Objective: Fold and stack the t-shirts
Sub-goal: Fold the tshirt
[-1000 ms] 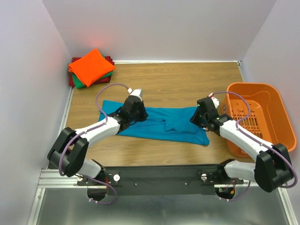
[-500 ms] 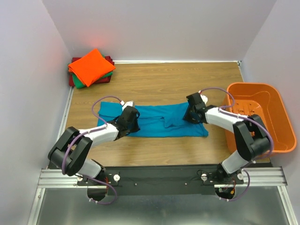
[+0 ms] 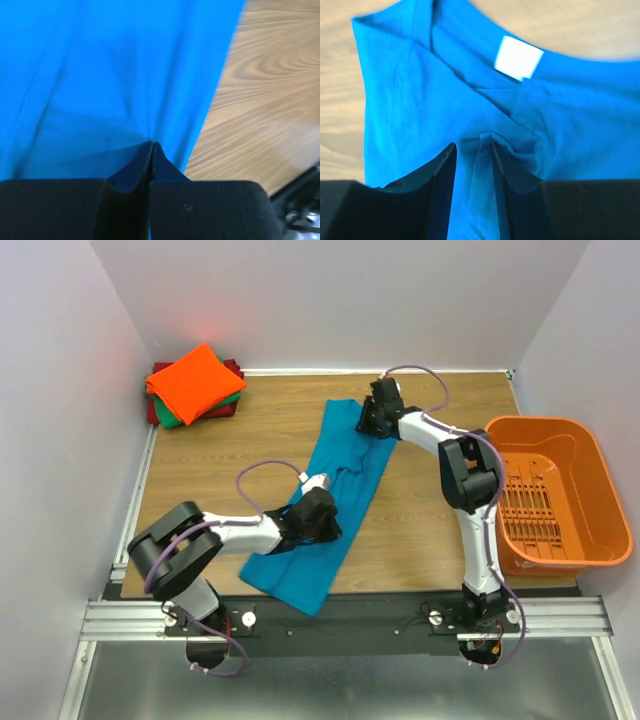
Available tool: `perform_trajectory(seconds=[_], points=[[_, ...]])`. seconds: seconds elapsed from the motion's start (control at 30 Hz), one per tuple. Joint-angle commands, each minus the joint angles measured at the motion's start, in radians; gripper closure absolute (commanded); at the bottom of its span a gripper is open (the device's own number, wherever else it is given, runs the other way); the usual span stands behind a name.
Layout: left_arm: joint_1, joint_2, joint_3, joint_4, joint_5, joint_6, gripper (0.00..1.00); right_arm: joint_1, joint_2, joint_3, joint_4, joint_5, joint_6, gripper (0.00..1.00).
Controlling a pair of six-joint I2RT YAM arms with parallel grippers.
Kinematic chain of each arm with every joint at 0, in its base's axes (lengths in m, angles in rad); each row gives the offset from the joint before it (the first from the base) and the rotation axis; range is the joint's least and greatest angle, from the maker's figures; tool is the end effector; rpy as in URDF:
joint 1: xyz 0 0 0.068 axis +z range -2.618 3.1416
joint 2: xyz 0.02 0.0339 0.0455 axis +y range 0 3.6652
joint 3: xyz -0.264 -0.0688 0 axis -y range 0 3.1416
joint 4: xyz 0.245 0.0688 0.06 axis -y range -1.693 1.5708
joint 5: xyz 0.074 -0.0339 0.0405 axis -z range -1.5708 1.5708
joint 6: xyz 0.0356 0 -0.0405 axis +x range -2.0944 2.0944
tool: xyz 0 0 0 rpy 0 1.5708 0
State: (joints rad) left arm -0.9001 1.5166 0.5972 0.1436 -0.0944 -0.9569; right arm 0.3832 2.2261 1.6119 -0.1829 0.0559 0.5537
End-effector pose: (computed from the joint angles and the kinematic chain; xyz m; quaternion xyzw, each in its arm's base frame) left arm 0.1767 -0.2173 0.1420 -0.0444 0.9201 -0.2836 0.2665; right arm 0.4573 0.1822 0.1523 0.0893 0.9215 0.1472 0.3482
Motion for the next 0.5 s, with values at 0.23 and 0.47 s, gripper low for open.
perform_trajectory(seconds=[0.23, 0.47], points=[[0.004, 0.125, 0.349, 0.064, 0.107, 0.058, 0.74, 0.002, 0.287, 0.387, -0.274, -0.128, -0.210, 0.54], [0.261, -0.015, 0.297, 0.011, 0.178, 0.144, 0.68, 0.002, 0.103, 0.352, -0.280, -0.087, -0.189, 0.47]])
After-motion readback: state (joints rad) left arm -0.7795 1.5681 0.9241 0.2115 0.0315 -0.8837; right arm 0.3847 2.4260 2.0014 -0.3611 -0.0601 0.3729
